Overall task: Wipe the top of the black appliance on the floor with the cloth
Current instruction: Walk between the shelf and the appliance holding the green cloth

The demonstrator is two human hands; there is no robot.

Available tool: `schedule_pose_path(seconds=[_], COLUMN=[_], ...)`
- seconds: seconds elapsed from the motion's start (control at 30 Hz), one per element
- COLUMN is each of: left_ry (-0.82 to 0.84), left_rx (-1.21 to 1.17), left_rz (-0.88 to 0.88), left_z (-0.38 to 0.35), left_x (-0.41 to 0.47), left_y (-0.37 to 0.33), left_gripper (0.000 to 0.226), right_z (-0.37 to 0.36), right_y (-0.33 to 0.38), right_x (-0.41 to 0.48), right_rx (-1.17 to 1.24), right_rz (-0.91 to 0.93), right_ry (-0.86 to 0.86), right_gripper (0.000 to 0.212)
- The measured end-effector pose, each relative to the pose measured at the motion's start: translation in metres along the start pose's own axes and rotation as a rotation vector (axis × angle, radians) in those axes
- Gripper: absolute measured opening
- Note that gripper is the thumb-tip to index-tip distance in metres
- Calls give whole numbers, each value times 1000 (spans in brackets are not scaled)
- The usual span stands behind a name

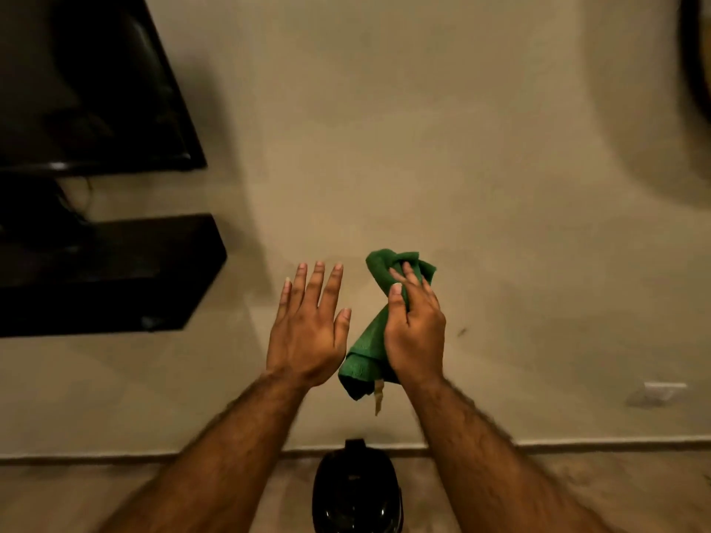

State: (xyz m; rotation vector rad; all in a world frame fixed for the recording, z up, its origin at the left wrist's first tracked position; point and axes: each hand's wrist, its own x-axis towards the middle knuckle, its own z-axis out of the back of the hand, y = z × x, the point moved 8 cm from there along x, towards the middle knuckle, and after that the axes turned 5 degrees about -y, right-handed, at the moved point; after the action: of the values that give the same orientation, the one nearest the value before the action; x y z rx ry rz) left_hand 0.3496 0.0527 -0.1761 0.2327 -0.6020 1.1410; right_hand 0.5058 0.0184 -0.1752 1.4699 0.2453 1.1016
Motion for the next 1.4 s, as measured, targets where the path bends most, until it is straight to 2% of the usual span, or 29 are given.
schedule_pose_path(seconds=[0.37, 0.53, 0.67, 0.8, 0.97, 1.23, 1.4], left_ry=[-291, -378, -412, -399, -346, -220, -182], left_rx=[91, 152, 211, 267, 269, 250, 224], left_rz=[5, 42, 73, 113, 160, 187, 213], left_z=[260, 339, 376, 383, 353, 273, 239], left_x=[95, 108, 103, 87, 69, 50, 46], left_y=[-8, 8, 39, 90, 168, 280, 334], left_gripper=[63, 63, 62, 62, 63, 64, 64], right_z=[36, 31, 5, -47, -139, -270, -338], right_y=[248, 328, 363, 364, 338, 295, 270], right_x=[78, 89, 78, 53, 21, -22, -39], right_rx=[174, 253, 325, 356, 256, 7, -240], right_rz=[208, 265, 265, 229, 210, 249, 288], right_ry=[-66, -67, -42, -9, 85, 201, 335], right_gripper=[36, 37, 39, 40, 39, 40, 46])
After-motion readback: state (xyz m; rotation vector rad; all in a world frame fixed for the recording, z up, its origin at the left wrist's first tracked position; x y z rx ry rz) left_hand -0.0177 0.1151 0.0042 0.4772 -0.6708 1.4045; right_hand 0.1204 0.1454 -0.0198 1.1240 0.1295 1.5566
